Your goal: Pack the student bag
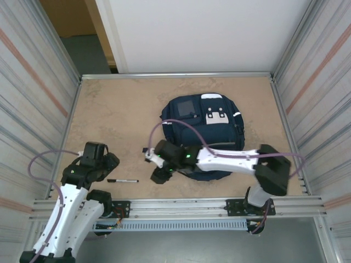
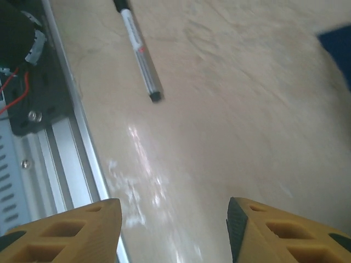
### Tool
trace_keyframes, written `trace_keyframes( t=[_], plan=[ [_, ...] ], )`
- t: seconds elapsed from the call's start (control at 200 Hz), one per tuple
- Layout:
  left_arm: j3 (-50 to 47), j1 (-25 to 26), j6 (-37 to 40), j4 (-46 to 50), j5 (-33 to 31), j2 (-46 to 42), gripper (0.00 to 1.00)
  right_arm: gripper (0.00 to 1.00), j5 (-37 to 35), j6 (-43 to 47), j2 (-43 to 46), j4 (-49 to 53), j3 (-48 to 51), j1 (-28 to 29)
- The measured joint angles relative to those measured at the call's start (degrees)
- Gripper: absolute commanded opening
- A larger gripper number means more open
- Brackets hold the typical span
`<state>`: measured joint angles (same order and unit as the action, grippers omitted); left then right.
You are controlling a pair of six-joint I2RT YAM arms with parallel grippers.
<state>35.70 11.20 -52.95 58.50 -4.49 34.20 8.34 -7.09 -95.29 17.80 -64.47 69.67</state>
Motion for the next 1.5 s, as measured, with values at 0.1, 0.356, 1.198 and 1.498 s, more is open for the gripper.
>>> trace_keyframes(
  t=[0.1, 0.356, 1.198, 1.498],
  plan=[
    [0.09, -4.9, 0.22, 0.68, 1.46, 2.47, 0.68, 0.52, -1.31, 1.64, -9.88, -0.02, -8.74, 2.47],
    [1.86, -19.63, 3.69, 1.18, 6.21, 5.6, 0.73, 0.46, -3.89, 7.23, -29.62, 8.39, -30.75, 4.96],
    [2.12, -23.69, 11.34, -4.52, 27.5, 10.75, 0.61, 0.09, 5.11, 0.39, -24.48, 16.06, -21.14, 0.48],
    [0.07, -10.71, 5.01, -10.23, 31.1, 10.23, 0.65, 0.08, 11.54, -6.71, -16.68, 7.87, -12.92, -3.37]
  ],
)
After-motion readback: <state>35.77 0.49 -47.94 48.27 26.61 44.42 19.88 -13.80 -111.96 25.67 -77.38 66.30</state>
